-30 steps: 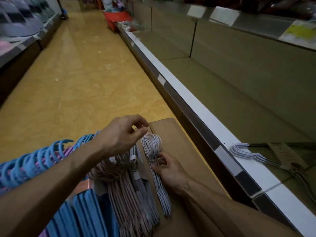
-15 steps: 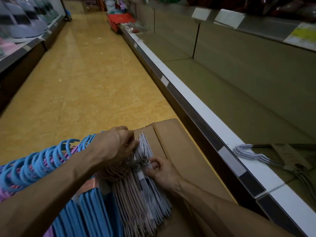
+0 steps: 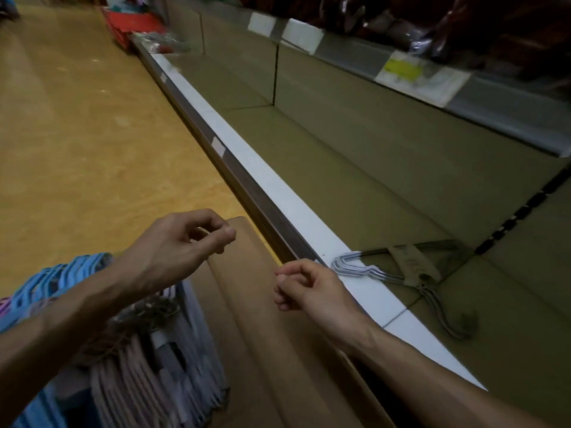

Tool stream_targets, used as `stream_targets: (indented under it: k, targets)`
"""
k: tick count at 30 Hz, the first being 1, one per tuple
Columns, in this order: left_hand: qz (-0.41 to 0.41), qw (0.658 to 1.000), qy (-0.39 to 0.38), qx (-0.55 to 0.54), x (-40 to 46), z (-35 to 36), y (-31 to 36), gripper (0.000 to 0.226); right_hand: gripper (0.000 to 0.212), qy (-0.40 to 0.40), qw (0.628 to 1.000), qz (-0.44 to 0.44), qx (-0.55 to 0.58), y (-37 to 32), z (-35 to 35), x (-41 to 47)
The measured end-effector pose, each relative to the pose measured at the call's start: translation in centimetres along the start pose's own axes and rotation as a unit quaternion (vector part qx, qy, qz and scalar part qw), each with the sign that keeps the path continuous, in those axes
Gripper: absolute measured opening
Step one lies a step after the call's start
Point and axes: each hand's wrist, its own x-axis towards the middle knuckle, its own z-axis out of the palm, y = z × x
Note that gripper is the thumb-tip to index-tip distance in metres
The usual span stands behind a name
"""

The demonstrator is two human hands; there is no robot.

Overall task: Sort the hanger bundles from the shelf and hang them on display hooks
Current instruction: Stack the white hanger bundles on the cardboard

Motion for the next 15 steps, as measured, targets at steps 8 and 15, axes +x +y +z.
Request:
stream_targets:
  k: [8,15]
  targets:
    - [0.030,0.998,-0.045,-0.037,3.8,6.6,2.7,0.018,0.012,0.199,0.922,-0.020,-0.331,0.3,-12.9,-2.8]
    - [0.051,0.996,-0.068,-0.023,5.4,10.6,4.8,0.021,0.067,0.262,0.698,0.177,-0.642,4.0,-18.1,-5.2]
